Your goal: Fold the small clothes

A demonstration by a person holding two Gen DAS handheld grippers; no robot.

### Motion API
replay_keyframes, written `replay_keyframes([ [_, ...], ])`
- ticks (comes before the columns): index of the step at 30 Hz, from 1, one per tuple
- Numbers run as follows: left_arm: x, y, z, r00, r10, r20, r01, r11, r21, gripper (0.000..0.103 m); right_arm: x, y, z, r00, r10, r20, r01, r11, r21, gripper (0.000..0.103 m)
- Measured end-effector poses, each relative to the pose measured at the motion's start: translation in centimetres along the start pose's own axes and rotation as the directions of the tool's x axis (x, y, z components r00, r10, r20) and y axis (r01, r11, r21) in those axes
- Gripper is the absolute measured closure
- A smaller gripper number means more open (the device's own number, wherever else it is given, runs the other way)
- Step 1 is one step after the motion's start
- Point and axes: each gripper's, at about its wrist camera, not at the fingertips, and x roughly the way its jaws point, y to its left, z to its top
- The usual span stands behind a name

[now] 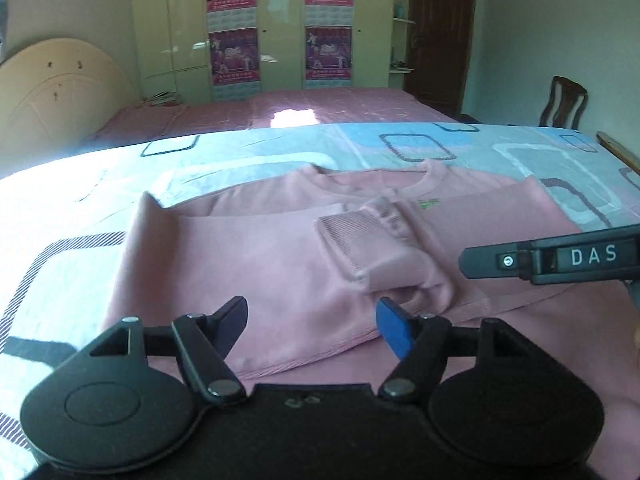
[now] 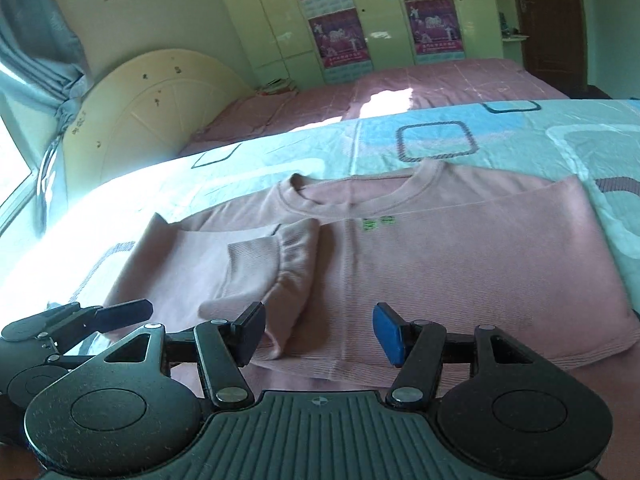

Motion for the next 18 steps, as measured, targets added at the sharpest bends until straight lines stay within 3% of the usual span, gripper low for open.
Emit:
replay_keyframes([
  [3, -1.0, 3.4, -1.3, 0.994, 0.107, -0.020, -0.108, 0.994, -0.026, 0.033, 2.0, 1.9, -0.8, 0.999, -0.013, -0.040, 0.010, 0.997, -0.072, 0.044],
  [6, -1.2, 5.8, -2.6, 0.979, 0.195, -0.055, -0.197, 0.980, -0.035, 0.038, 3.7, 3.3, -1.3, 0.995, -0.100, -0.022, 0.095, 0.983, -0.157, 0.044],
  [11, -0.1, 8.0, -3.3, 0.964, 0.252, -0.086, -0.258, 0.963, -0.076, 0.045, 5.4, 3.7, -0.7, 0.993, -0.121, -0.004, 0.118, 0.978, -0.172, 0.045],
  [13, 0.5, 8.2, -3.0, 0.962, 0.263, -0.070, -0.268, 0.961, -0.071, 0.050, 5.4, 3.7, -0.4, 0.993, -0.119, 0.002, 0.118, 0.979, -0.169, 0.083],
  [15, 1.3, 8.1, -2.5, 0.960, 0.277, -0.045, -0.279, 0.959, -0.052, 0.057, 4.6, 3.2, 0.2, 0.994, -0.109, 0.025, 0.111, 0.985, -0.133, 0.084],
  [17, 1.9, 8.0, -1.9, 0.958, 0.287, -0.019, -0.288, 0.956, -0.052, 0.074, 3.5, 2.5, 0.8, 0.991, -0.118, 0.063, 0.124, 0.987, -0.103, 0.088],
  [18, 2.1, 8.0, -1.7, 0.959, 0.284, -0.014, -0.284, 0.957, -0.058, 0.078, 2.8, 2.0, 1.1, 0.989, -0.123, 0.078, 0.129, 0.988, -0.087, 0.090],
])
